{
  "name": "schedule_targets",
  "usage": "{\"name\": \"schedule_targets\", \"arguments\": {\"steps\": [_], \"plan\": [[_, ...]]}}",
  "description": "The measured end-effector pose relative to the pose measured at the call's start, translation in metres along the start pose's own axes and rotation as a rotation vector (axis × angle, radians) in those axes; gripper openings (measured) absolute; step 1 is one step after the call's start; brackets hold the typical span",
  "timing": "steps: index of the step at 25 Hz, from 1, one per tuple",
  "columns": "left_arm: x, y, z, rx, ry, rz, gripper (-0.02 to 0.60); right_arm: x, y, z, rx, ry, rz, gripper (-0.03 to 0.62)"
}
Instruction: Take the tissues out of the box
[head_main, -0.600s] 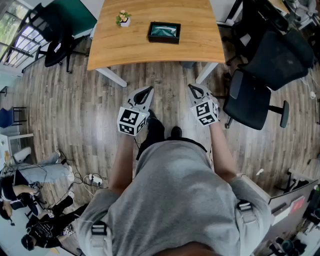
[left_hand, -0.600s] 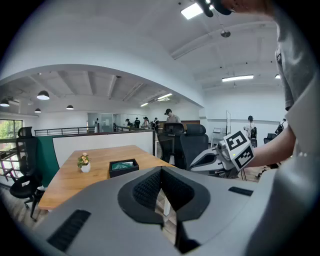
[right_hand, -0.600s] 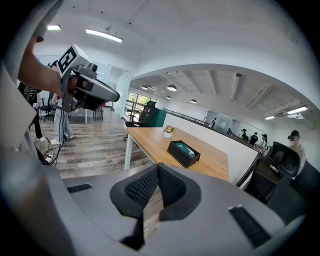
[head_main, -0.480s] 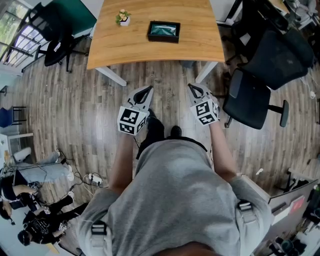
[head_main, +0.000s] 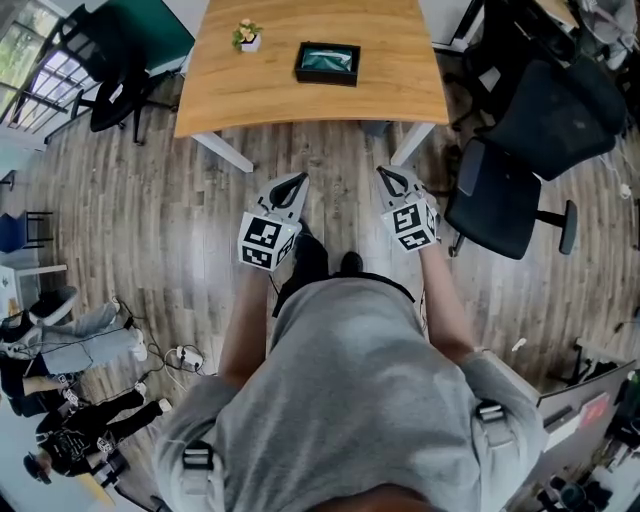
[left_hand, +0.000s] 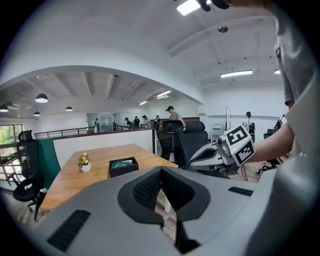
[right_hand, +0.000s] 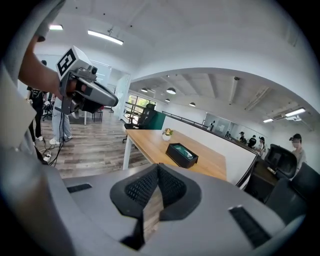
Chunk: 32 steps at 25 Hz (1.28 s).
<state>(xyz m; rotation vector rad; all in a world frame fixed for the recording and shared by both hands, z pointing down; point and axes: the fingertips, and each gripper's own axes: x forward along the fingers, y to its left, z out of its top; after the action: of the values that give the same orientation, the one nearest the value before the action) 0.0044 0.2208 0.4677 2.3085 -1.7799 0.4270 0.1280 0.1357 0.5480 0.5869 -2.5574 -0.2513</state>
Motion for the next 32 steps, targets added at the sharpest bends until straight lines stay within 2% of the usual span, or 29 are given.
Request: {"name": "schedule_targets", "arguments": {"steps": [14,21,32], "plan": [[-0.012,0.004,0.001,0.016,-0.017,0.021,0.021,-0.002,0.008,0.013,-0.03,-0.023,-0.001,0.019],[-0.014,0.003,0.003,0.007,-0.043,0.005,0.023,-0.006,0.008,0.018,-0.029,-0.053,-0.005,0.03],[-0.011,-0.001,0.002,0.004,-0.048,0.003,0.026,-0.006,0.012,0.01,-0.004,-0.052,0.04,0.091]]}}
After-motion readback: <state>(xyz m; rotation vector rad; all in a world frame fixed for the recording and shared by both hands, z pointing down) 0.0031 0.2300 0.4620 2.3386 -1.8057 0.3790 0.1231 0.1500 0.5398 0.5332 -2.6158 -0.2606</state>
